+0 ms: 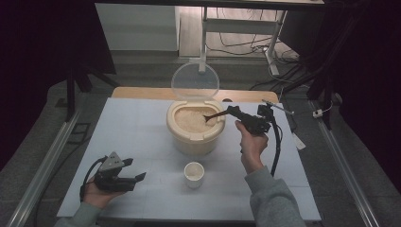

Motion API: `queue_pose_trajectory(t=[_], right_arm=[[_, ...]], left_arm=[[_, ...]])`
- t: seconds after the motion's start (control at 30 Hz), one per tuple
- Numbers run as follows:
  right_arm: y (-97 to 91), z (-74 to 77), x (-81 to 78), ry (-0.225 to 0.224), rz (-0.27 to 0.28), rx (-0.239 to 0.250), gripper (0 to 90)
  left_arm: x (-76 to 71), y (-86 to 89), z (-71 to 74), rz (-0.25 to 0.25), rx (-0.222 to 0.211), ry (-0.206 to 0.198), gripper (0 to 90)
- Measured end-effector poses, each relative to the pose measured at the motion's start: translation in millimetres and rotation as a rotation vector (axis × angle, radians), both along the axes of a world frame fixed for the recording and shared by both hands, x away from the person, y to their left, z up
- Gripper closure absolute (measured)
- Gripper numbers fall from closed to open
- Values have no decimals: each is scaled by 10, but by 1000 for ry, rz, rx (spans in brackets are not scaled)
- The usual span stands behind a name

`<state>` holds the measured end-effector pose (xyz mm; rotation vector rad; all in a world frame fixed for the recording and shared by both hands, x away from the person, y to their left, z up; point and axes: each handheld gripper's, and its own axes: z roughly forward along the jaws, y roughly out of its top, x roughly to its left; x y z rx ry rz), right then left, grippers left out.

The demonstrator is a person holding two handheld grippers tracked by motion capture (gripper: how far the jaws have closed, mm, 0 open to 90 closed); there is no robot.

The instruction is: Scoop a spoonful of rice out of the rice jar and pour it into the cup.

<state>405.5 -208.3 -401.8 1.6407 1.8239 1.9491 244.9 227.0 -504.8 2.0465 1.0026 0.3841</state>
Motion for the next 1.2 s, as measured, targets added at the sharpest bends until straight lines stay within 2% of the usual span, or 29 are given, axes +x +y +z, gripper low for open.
queue_pose_trajectory(t=[0.03, 0.07, 0.1, 0.2, 0.27, 0.37, 0.5, 0.73, 0.83, 1.2], right_arm=[[-10, -10, 9, 9, 0, 10, 831], [-46, -43, 27, 39, -9, 52, 831], [-46, -43, 27, 39, -9, 52, 831], [-114, -98, 52, 88, -16, 123, 831], [-157, -120, 64, 108, -20, 154, 831], [-203, -120, 62, 107, -26, 150, 831], [-237, -115, 60, 113, -31, 184, 830], [-287, -120, 65, 120, -34, 208, 831], [-308, -121, 69, 130, -37, 233, 831], [-351, -124, 71, 146, -39, 254, 831]], left_arm=[[-1, -1, -1, 0, 2, -1, 246], [-3, -1, 0, -1, 1, -1, 246], [-4, -1, 1, -1, 1, -2, 246], [-1, 0, -1, 1, 4, -2, 246], [1, -3, -3, 0, 7, -2, 246], [1, -8, -4, 0, 11, -4, 246], [2, -11, -6, 1, 15, -4, 247], [2, -17, -9, -1, 21, -5, 247], [2, -18, -10, 0, 22, -6, 247], [2, -17, -8, 1, 25, -8, 249]])
